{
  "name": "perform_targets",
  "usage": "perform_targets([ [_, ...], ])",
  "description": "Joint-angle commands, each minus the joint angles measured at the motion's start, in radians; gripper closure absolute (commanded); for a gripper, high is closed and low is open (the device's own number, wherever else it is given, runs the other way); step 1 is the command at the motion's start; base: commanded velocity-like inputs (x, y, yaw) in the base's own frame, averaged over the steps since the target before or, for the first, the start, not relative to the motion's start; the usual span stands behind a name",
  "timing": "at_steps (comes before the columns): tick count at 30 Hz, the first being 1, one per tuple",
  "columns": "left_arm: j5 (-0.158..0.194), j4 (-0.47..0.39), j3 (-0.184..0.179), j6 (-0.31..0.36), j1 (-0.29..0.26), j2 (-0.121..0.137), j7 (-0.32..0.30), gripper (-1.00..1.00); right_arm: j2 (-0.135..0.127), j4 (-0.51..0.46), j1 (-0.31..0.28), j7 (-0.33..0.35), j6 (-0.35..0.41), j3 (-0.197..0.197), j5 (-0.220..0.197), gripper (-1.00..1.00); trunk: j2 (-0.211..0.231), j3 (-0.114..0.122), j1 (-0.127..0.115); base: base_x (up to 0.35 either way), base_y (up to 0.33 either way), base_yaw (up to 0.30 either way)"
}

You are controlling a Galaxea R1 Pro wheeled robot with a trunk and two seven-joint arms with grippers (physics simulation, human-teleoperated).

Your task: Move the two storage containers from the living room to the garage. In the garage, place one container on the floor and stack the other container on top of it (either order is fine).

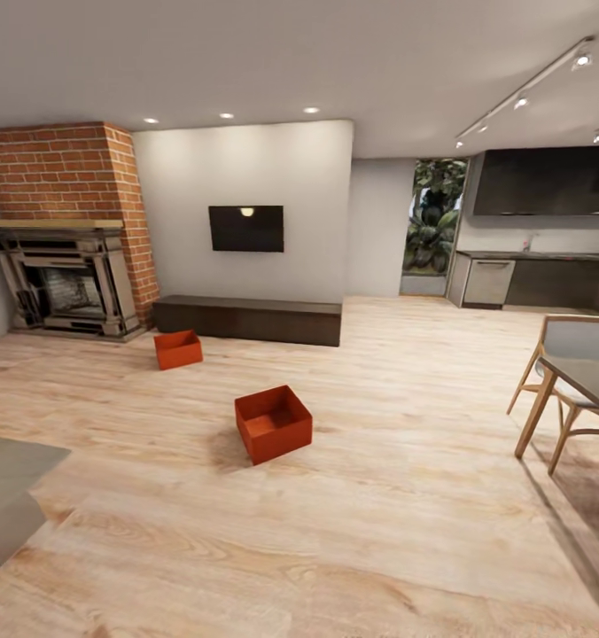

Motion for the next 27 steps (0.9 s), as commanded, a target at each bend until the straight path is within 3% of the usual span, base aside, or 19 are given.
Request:
perform_targets([
  [1, 0.001, 0.000, 0.005, -0.003, 0.000, 0.000, 0.000, -1.00, 0.001, 0.003, -0.001, -0.001, -0.006, 0.008, -0.009, -1.00, -0.001, -0.001, 0.000, 0.000, 0.000, -0.157],
  [8, 0.000, 0.001, 0.004, -0.002, 0.000, 0.000, 0.000, -1.00, -0.003, 0.003, -0.001, -0.001, -0.004, 0.012, -0.005, -1.00, -0.001, -0.001, 0.000, 0.140, 0.000, -0.043],
  [27, 0.000, 0.001, 0.004, -0.001, 0.000, 0.000, 0.000, -1.00, 0.000, 0.003, -0.001, -0.002, -0.003, 0.022, 0.003, -1.00, -0.001, -0.001, 0.000, 0.300, -0.078, -0.001],
])
